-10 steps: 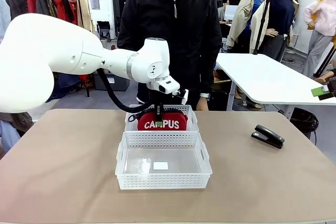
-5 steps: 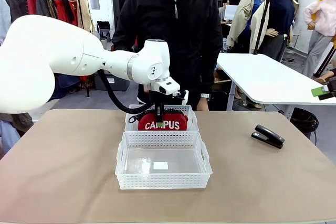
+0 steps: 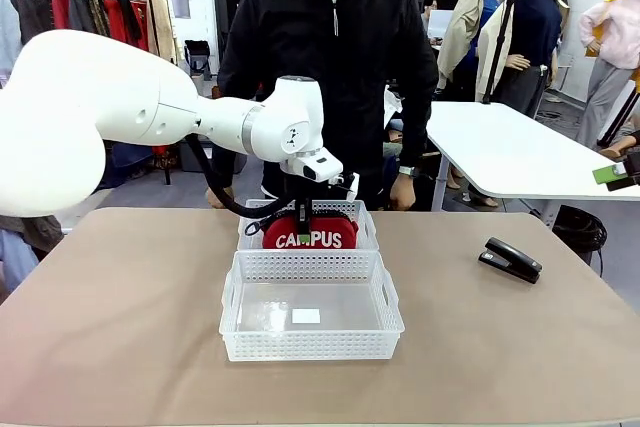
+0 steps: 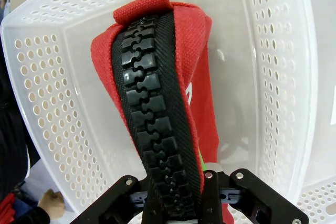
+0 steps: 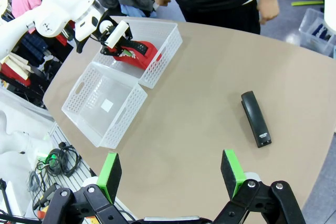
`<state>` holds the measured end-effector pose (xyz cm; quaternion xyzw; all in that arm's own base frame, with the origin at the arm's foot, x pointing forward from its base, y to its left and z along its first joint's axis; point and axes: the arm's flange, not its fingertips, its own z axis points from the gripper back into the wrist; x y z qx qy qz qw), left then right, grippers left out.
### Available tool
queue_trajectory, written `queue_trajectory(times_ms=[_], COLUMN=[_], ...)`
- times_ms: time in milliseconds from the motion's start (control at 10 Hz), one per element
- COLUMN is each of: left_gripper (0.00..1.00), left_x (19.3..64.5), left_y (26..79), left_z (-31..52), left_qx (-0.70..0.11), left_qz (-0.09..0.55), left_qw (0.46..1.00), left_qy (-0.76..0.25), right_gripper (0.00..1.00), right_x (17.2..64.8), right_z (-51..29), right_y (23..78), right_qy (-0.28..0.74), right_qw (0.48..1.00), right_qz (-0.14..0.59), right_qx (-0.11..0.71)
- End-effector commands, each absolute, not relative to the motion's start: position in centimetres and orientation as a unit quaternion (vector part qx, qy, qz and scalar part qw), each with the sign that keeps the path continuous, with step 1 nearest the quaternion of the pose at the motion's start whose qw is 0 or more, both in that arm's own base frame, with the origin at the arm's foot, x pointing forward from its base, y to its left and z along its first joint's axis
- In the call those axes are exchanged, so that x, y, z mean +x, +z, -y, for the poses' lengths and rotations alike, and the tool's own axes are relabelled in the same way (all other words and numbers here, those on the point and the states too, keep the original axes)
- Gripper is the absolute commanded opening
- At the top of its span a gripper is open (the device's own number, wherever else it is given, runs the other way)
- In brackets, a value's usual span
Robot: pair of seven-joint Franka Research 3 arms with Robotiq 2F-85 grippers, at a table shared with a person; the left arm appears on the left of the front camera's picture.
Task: Distribute items into two baskets.
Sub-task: Place the picked Pencil pouch into the Organizing basket as instructed by the person.
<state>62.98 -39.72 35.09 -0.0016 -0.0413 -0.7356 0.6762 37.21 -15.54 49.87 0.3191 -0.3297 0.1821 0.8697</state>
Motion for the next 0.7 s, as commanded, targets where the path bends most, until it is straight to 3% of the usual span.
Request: queue_trajectory(times_ms=[0, 300, 400, 600], left_gripper=[0.27, 0.86, 1.0, 1.0], left_x=[62.7, 62.5, 62.4, 62.0], left_y=[36.0, 36.7, 37.4, 39.3], left_z=[39.1, 38.1, 37.6, 36.6], left_qx=[0.002, -0.01, -0.012, -0.014], left_qz=[0.053, 0.044, 0.045, 0.052], left_qw=[0.672, 0.679, 0.68, 0.692], left_qy=[-0.739, -0.733, -0.731, -0.72], right_gripper=[1.0, 1.0, 1.0, 1.0], right_x=[37.3, 37.3, 37.3, 37.3], right_z=[15.5, 15.5, 15.5, 15.5], right_y=[49.9, 49.9, 49.9, 49.9], right_qy=[0.186, 0.186, 0.186, 0.186], right_qw=[0.864, 0.864, 0.864, 0.864], right_qz=[0.338, 0.338, 0.338, 0.338], right_qx=[0.324, 0.324, 0.324, 0.324])
